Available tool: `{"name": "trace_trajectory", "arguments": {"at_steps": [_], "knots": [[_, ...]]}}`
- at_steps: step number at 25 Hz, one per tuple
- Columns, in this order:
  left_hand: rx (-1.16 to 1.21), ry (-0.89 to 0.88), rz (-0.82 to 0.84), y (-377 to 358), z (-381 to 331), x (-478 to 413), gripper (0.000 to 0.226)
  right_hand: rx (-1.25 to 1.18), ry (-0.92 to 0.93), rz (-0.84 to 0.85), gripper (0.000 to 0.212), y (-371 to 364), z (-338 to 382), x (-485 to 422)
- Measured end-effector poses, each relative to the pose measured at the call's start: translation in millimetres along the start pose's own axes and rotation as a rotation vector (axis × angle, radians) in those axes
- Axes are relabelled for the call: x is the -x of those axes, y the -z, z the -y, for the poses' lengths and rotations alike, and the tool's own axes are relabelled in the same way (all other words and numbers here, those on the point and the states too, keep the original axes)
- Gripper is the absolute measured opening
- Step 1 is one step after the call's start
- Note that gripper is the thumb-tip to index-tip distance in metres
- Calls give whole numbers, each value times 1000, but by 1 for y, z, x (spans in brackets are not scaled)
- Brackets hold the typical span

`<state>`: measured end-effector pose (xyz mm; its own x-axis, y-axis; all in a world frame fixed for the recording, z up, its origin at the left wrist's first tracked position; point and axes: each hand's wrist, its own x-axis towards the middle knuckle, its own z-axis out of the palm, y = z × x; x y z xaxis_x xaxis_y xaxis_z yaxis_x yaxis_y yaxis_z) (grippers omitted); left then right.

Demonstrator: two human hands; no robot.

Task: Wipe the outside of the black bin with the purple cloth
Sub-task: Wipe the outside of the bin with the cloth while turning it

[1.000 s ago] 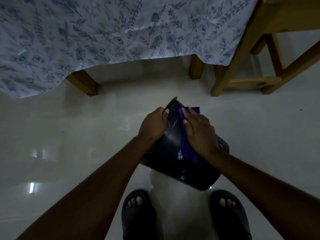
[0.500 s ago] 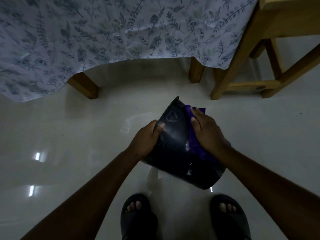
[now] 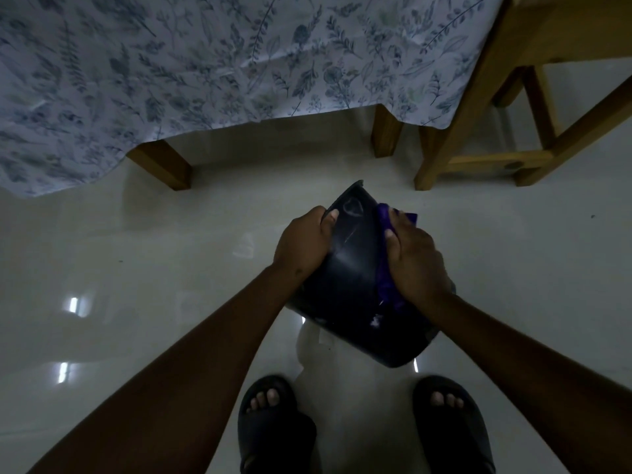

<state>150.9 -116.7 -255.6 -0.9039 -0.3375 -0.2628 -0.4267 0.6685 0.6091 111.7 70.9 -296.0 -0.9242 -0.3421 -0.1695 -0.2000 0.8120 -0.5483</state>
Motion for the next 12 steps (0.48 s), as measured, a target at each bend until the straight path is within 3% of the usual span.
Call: {"name": "trace_trajectory", "arguments": {"at_steps": [2, 5, 7, 12], "knots": [[-7, 40, 12, -2, -3, -2, 36, 37, -57, -33, 52, -4, -4, 21], [-51, 41, 13, -5, 0, -5, 36, 234, 131, -30, 56, -20, 14, 77], [-20, 28, 15, -4, 1, -1, 35, 257, 226, -43, 54, -20, 20, 60], [4, 33, 12, 0, 1, 4, 36, 25, -46, -31, 50, -4, 7, 4]]}}
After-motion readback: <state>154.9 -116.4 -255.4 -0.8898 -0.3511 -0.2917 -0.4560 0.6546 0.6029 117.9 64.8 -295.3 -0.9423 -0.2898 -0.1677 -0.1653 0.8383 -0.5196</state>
